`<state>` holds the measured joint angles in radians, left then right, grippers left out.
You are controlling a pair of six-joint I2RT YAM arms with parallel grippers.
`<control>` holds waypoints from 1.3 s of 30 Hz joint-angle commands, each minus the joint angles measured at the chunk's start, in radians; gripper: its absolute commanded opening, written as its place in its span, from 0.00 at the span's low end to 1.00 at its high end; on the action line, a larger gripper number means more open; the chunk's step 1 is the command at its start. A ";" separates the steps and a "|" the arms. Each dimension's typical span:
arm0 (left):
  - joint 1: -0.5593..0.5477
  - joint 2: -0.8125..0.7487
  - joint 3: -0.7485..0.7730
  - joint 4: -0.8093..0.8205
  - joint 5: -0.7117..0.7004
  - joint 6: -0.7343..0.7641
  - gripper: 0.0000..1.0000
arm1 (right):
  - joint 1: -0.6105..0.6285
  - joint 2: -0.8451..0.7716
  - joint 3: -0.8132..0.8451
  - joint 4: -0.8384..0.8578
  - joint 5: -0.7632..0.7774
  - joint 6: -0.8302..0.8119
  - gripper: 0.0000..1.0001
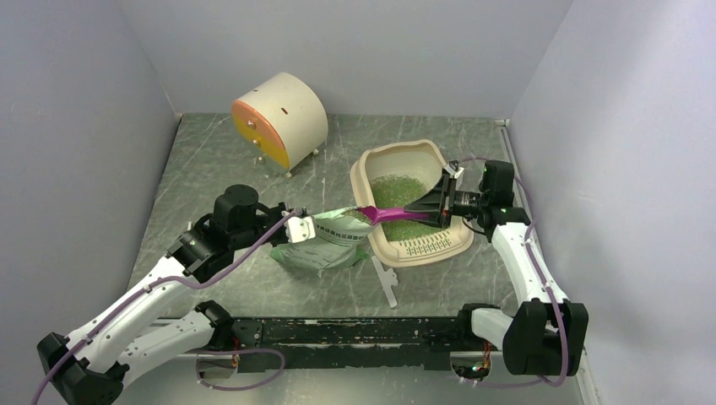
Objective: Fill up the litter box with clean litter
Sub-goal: 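Scoop the cat litter from the cat litter bag.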
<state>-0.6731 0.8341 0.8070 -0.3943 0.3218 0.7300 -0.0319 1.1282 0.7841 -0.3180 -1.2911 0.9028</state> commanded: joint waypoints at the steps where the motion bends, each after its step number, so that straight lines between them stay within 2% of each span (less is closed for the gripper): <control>1: 0.021 -0.044 0.075 0.100 -0.051 0.031 0.05 | -0.056 -0.031 0.010 -0.002 0.014 -0.003 0.00; 6: 0.021 -0.020 0.087 0.110 -0.004 0.015 0.05 | -0.027 -0.046 0.029 -0.023 0.067 -0.022 0.00; 9: 0.021 -0.010 0.092 0.124 0.027 -0.001 0.05 | 0.024 -0.032 0.085 -0.104 0.146 -0.091 0.00; 12: 0.021 -0.007 0.090 0.149 0.042 -0.017 0.05 | 0.124 -0.042 0.118 -0.075 0.225 -0.073 0.00; 16: 0.021 0.008 0.107 0.134 0.051 -0.017 0.05 | 0.174 -0.030 0.162 -0.089 0.295 -0.076 0.00; 21: 0.021 0.017 0.119 0.125 0.032 -0.006 0.05 | 0.164 -0.068 0.114 0.029 0.297 0.050 0.00; 26: 0.021 0.029 0.123 0.096 -0.005 0.017 0.05 | 0.135 -0.060 0.175 -0.120 0.338 -0.051 0.00; 31: 0.021 0.049 0.135 0.064 -0.007 0.043 0.05 | 0.083 -0.068 0.217 -0.197 0.327 -0.098 0.00; 39: 0.021 0.059 0.139 0.085 0.014 0.045 0.05 | -0.014 -0.097 0.229 -0.198 0.260 -0.073 0.00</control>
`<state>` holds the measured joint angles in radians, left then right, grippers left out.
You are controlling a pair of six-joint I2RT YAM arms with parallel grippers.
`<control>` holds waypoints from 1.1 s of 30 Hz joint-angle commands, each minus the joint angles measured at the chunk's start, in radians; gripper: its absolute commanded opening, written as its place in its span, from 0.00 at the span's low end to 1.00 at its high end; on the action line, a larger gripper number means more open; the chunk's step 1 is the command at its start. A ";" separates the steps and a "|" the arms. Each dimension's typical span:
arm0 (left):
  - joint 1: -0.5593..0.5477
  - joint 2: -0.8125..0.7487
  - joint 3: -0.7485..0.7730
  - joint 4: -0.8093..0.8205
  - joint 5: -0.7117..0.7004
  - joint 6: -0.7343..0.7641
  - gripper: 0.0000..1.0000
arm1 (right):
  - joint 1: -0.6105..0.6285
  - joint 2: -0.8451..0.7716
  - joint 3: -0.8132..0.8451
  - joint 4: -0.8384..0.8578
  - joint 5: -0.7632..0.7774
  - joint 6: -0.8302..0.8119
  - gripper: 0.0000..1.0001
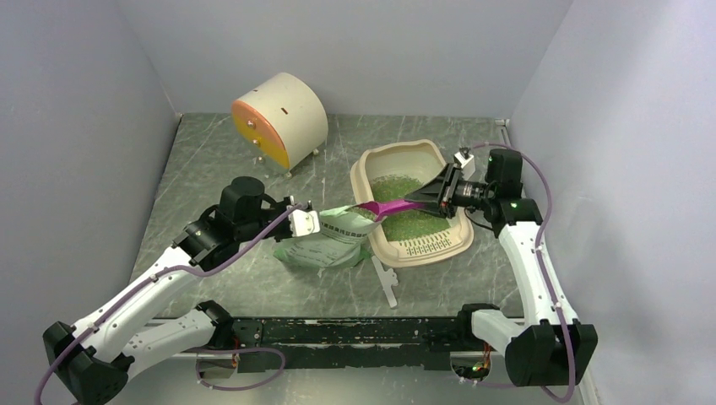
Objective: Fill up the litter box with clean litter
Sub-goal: 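Scoop the cat litter from the cat litter bag.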
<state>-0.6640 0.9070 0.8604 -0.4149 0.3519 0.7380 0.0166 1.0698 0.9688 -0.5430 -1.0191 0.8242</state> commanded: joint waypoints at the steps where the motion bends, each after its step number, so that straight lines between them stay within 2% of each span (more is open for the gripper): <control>1: 0.012 -0.010 0.092 0.103 -0.013 0.038 0.05 | -0.069 -0.040 0.047 0.026 -0.011 0.007 0.00; 8: 0.012 0.015 0.124 0.079 -0.079 0.033 0.05 | -0.170 -0.037 0.064 -0.002 -0.066 -0.014 0.00; 13: 0.012 0.039 0.168 0.059 -0.115 0.070 0.05 | -0.172 -0.025 0.108 -0.011 -0.093 -0.026 0.00; 17: 0.012 0.074 0.226 0.059 -0.058 0.082 0.05 | -0.135 0.009 0.174 -0.089 -0.044 -0.099 0.00; 20: 0.011 0.097 0.254 0.057 -0.033 0.089 0.05 | -0.085 0.008 0.173 -0.055 -0.015 -0.071 0.00; 24: 0.009 0.121 0.283 0.019 -0.054 0.112 0.05 | 0.033 0.014 0.231 -0.085 0.134 -0.088 0.00; 33: 0.007 0.084 0.270 -0.045 -0.155 0.187 0.05 | 0.032 0.062 0.296 -0.022 0.154 -0.016 0.00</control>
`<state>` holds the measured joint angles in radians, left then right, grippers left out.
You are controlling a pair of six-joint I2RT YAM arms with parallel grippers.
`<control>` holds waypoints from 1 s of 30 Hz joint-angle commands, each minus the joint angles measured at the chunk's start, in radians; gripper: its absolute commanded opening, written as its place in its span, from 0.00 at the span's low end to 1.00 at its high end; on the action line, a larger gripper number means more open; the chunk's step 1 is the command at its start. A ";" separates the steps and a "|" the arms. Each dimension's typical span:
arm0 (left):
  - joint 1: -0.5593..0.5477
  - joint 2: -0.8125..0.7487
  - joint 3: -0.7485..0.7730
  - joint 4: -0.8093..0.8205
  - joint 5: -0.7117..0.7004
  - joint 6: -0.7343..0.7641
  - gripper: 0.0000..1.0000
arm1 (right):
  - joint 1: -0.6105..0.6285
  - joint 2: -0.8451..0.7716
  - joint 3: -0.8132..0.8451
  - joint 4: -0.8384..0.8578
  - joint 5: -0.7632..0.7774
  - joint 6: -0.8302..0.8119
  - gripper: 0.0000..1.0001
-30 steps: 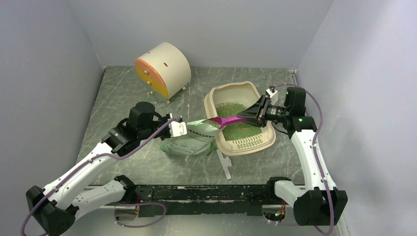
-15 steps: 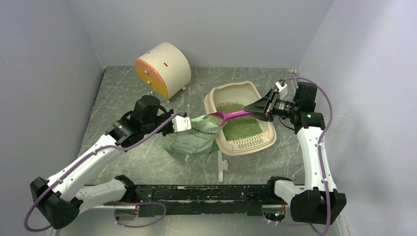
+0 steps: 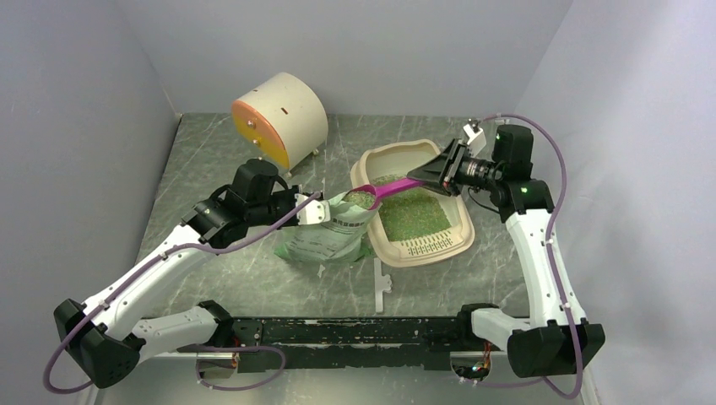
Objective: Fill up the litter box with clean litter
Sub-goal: 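Scoop the cat litter from the cat litter bag.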
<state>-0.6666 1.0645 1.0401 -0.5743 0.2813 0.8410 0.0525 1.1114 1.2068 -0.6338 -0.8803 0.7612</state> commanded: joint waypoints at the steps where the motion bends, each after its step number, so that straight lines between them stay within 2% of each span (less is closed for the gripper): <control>1: 0.010 -0.080 0.091 0.119 -0.092 0.081 0.05 | -0.006 0.027 0.057 0.079 0.006 0.057 0.00; 9: 0.011 -0.079 0.132 0.106 -0.119 0.101 0.05 | -0.029 0.031 -0.013 0.212 -0.061 0.166 0.00; 21: 0.012 -0.090 0.149 0.112 -0.144 0.101 0.05 | -0.087 0.037 -0.033 0.205 -0.078 0.156 0.00; 30: 0.012 -0.094 0.144 0.145 -0.134 0.078 0.05 | -0.150 0.010 -0.131 0.257 -0.142 0.190 0.00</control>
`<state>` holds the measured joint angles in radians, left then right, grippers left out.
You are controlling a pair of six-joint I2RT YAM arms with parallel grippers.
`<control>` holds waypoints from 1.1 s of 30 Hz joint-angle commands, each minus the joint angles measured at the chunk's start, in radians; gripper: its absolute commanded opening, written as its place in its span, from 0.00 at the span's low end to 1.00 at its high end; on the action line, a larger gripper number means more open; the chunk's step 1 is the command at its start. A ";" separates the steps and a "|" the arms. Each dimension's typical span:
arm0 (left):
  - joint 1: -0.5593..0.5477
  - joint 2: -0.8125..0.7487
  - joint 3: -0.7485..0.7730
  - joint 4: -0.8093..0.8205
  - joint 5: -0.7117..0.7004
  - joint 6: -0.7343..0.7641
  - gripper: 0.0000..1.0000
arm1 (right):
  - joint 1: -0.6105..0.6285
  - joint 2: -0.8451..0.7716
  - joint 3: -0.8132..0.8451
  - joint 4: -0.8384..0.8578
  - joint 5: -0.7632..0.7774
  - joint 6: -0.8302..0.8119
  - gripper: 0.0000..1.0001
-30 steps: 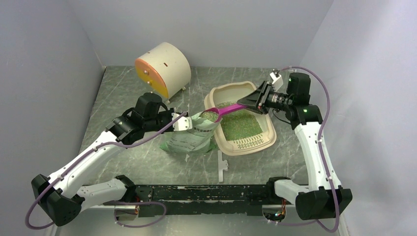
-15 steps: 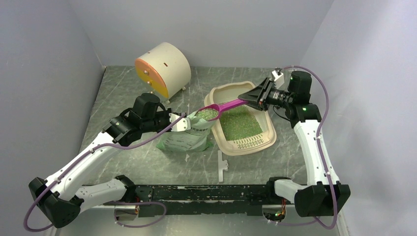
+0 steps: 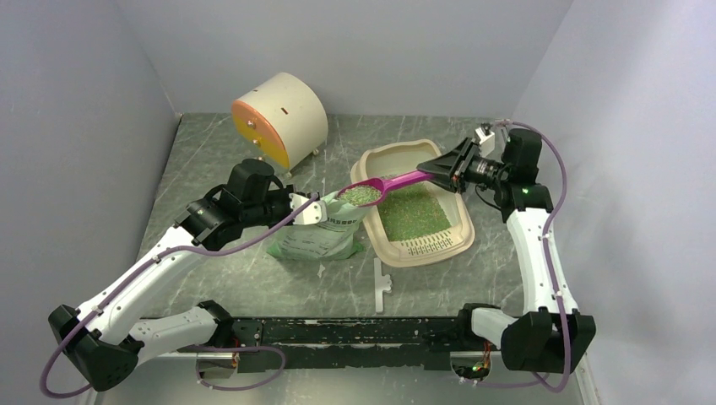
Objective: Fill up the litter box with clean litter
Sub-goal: 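Scoop the cat litter from the cat litter bag, then pour the cat litter into the litter box.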
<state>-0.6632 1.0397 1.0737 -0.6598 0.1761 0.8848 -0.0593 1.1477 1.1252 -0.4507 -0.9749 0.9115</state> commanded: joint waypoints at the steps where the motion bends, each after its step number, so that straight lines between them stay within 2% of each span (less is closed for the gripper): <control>1: 0.008 -0.067 0.112 0.229 -0.029 0.036 0.05 | -0.050 -0.032 -0.069 0.100 -0.064 0.060 0.00; 7: 0.008 -0.051 0.111 0.231 -0.024 0.039 0.05 | -0.110 -0.059 -0.171 0.261 -0.157 0.186 0.00; 13: 0.008 -0.043 0.106 0.234 -0.015 0.036 0.05 | -0.200 -0.069 -0.199 0.278 -0.204 0.203 0.00; 17: 0.008 -0.038 0.101 0.239 -0.008 0.033 0.05 | -0.222 -0.069 -0.201 0.286 -0.218 0.212 0.00; 27: 0.008 -0.021 0.098 0.250 0.001 0.018 0.05 | -0.282 -0.085 -0.282 0.446 -0.242 0.356 0.00; 33: 0.008 -0.015 0.087 0.241 0.018 0.011 0.05 | -0.359 -0.087 -0.352 0.612 -0.250 0.455 0.00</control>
<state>-0.6617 1.0531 1.0737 -0.6464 0.1787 0.8783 -0.3691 1.0779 0.8059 0.0101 -1.1881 1.2667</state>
